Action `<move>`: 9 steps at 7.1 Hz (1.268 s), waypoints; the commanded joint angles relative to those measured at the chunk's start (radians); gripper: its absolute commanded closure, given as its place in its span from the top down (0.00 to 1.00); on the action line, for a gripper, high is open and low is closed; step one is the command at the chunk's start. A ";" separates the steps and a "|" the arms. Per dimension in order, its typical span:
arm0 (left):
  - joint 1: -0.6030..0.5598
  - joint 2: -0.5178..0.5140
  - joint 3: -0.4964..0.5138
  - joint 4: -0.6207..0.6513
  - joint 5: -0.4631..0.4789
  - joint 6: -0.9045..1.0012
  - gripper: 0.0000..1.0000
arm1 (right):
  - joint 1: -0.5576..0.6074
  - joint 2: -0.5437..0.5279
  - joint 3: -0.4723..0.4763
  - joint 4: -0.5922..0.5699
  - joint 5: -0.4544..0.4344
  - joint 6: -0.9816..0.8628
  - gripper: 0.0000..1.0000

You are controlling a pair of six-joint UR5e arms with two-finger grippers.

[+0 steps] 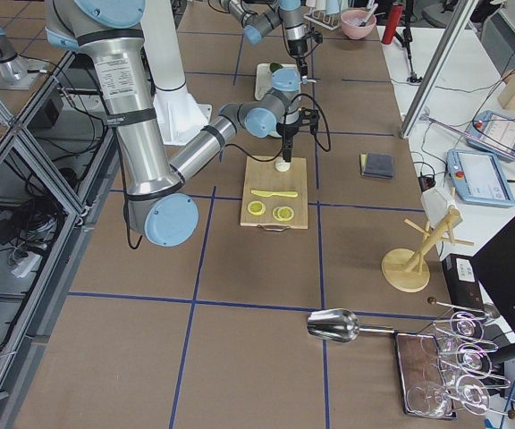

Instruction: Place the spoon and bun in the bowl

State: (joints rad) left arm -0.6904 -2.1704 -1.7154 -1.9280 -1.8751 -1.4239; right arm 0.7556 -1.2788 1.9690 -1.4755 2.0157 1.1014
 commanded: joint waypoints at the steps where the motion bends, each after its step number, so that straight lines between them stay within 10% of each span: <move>1: 0.035 -0.035 0.008 0.000 0.004 -0.093 0.00 | -0.119 0.032 -0.042 0.000 -0.119 0.046 1.00; 9: 0.052 -0.042 0.013 0.000 0.047 -0.096 0.00 | -0.124 0.128 -0.277 0.122 -0.134 0.043 0.88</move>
State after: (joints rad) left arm -0.6382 -2.2105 -1.7016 -1.9282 -1.8285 -1.5202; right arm 0.6308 -1.1508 1.7111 -1.3920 1.8779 1.1386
